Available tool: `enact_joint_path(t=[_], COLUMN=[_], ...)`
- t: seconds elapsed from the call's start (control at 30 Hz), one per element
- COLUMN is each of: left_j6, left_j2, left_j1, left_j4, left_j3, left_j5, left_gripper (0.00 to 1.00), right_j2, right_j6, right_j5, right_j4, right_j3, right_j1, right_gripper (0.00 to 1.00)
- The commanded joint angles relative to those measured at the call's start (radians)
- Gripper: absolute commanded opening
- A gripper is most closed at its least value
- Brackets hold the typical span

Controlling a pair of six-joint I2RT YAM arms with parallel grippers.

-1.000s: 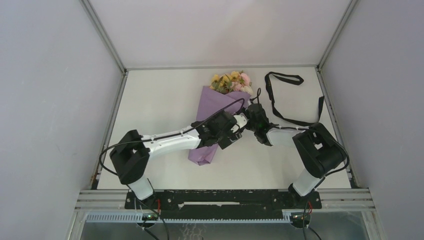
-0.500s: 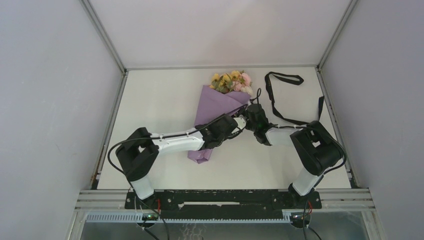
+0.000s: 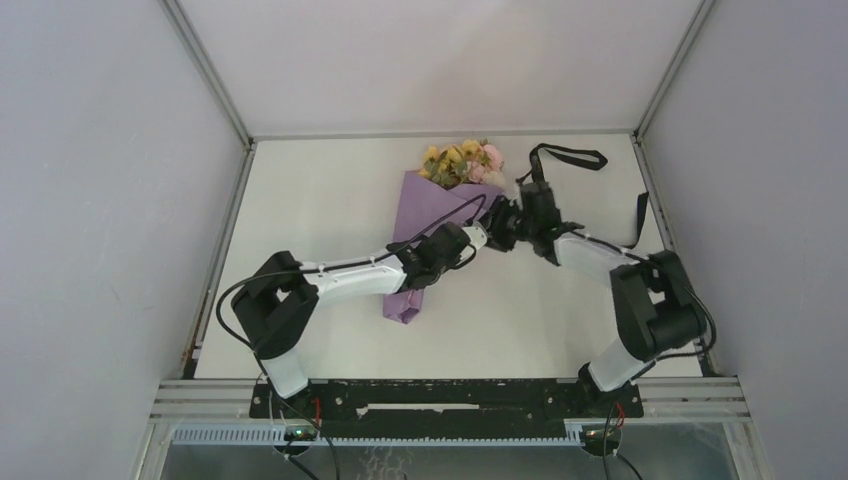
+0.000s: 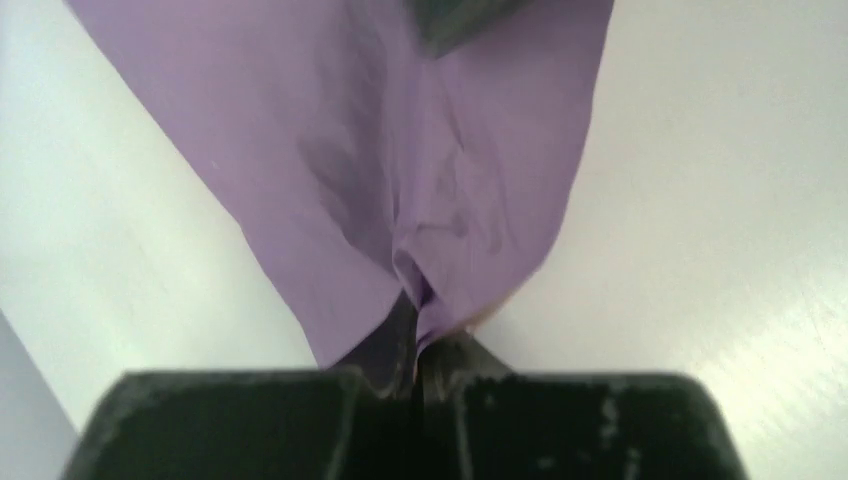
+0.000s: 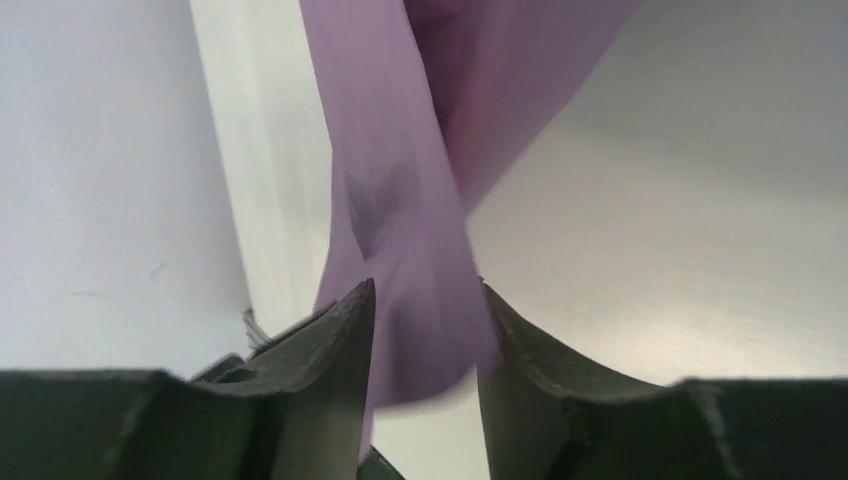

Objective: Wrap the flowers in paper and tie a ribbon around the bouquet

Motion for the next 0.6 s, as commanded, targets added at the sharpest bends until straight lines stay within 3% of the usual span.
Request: enact_joint_path(t=[0.0,0.13,0.23,0.37,0.57], left_j6=[-0.066,-0.073,-0.08,-0.089,-0.096], left_j2=[-0.007,-0.016,-0.016,-0.019,-0.02], left_j1=[0.055,0.063,0.065,0.068,0.071], left_j4=[-0.051,-0.059,-0.064,-0.082,-0.094], left_j3=[0.036,0.037,0.04,0.05,0.054], left_j5=[0.062,0.092,0.106,0.125,0.161], left_gripper=[0.0,0.0,0.0,0.0,0.0], right_j2=[-0.172,-0.226,-0.132,0.098,0.324], right_j6=[-0.354,-0.451,-0.544,-0.698,-0.802], right_j5=[-0.04,0.046,0.151,0.141,0.144], right_j4=[-0.423,-0.52,-0.599,-0.762,-0.83], right_j3=[0.122,0.127,0.195,0.401,0.587], right_j1=[-0.155,-0.349,-0.45,-0.496,-0.481], right_gripper=[0.55,0.73,0.78,0.79,0.85])
